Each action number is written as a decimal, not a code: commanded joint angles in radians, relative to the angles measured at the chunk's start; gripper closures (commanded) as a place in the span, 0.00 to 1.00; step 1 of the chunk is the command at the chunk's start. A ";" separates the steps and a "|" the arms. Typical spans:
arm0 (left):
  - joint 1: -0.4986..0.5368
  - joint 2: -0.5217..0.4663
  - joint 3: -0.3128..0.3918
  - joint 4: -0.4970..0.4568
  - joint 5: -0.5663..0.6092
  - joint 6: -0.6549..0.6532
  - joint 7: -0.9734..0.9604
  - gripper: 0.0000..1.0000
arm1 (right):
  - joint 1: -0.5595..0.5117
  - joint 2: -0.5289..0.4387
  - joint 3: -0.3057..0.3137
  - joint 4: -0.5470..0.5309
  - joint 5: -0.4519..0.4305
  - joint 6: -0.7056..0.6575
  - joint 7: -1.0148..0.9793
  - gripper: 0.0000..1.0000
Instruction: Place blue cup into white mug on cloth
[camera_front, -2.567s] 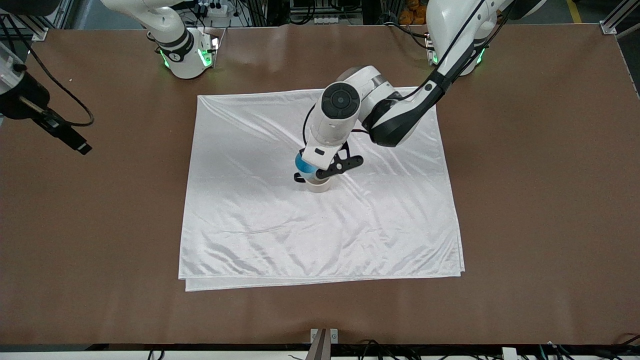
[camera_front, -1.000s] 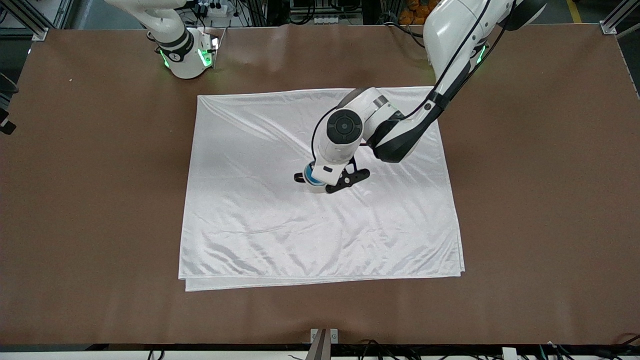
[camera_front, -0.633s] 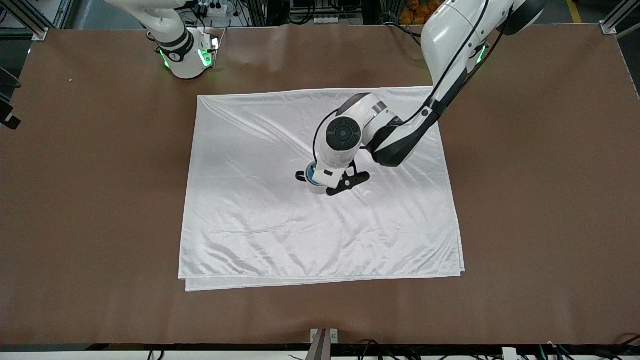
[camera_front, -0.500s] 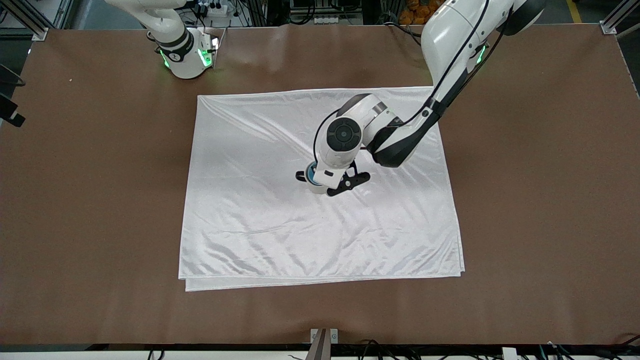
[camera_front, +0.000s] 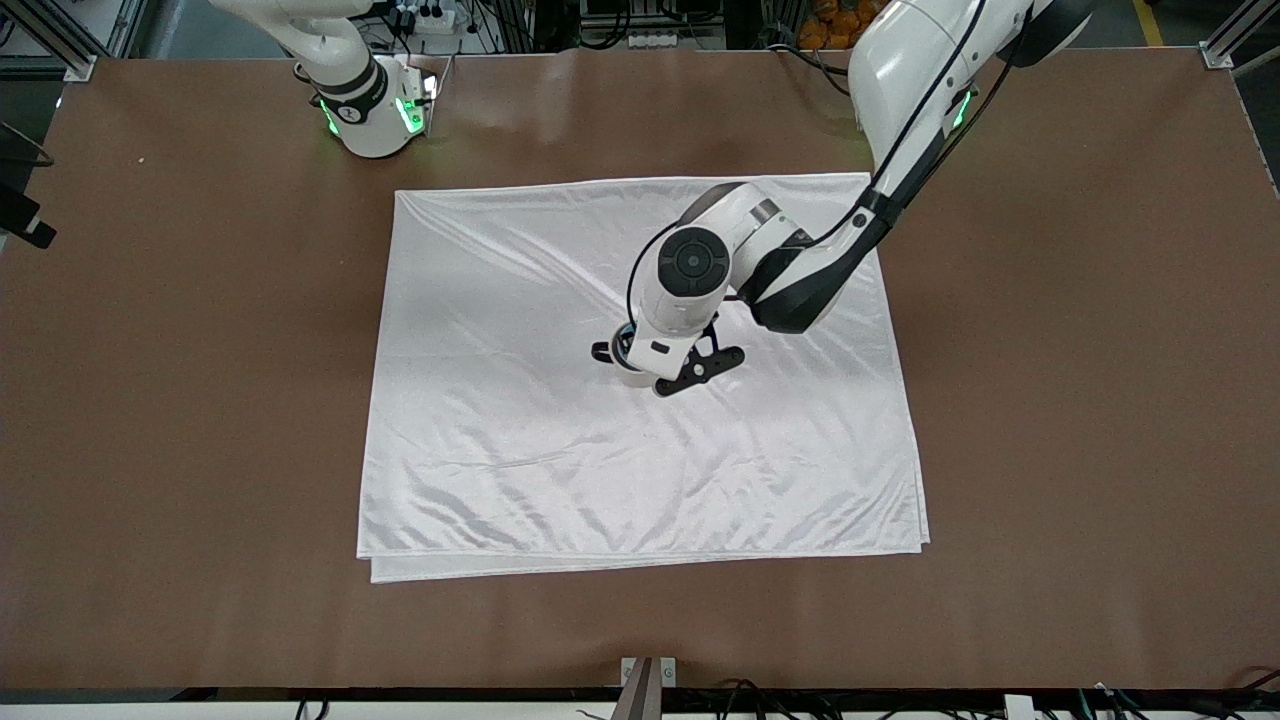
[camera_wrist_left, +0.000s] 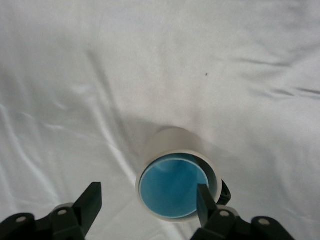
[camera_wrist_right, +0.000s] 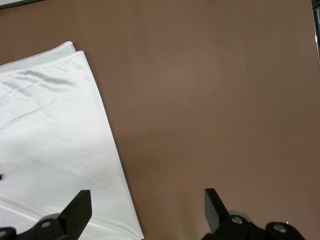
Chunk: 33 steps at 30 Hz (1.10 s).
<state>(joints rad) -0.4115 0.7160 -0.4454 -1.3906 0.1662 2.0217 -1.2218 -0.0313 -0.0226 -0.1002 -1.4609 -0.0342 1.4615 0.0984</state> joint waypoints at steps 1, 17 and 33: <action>0.028 -0.056 0.008 -0.008 0.045 -0.012 0.073 0.00 | -0.006 -0.002 0.000 0.016 0.019 -0.018 -0.014 0.00; 0.215 -0.176 0.140 -0.008 0.072 -0.027 0.410 0.00 | -0.004 -0.002 0.000 0.016 0.017 -0.021 -0.014 0.00; 0.514 -0.211 0.119 -0.007 0.065 -0.083 0.846 0.00 | -0.002 -0.016 0.005 0.010 0.016 -0.032 -0.016 0.00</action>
<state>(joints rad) 0.0428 0.5328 -0.3006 -1.3821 0.2247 1.9766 -0.4652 -0.0312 -0.0256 -0.0998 -1.4583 -0.0340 1.4488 0.0966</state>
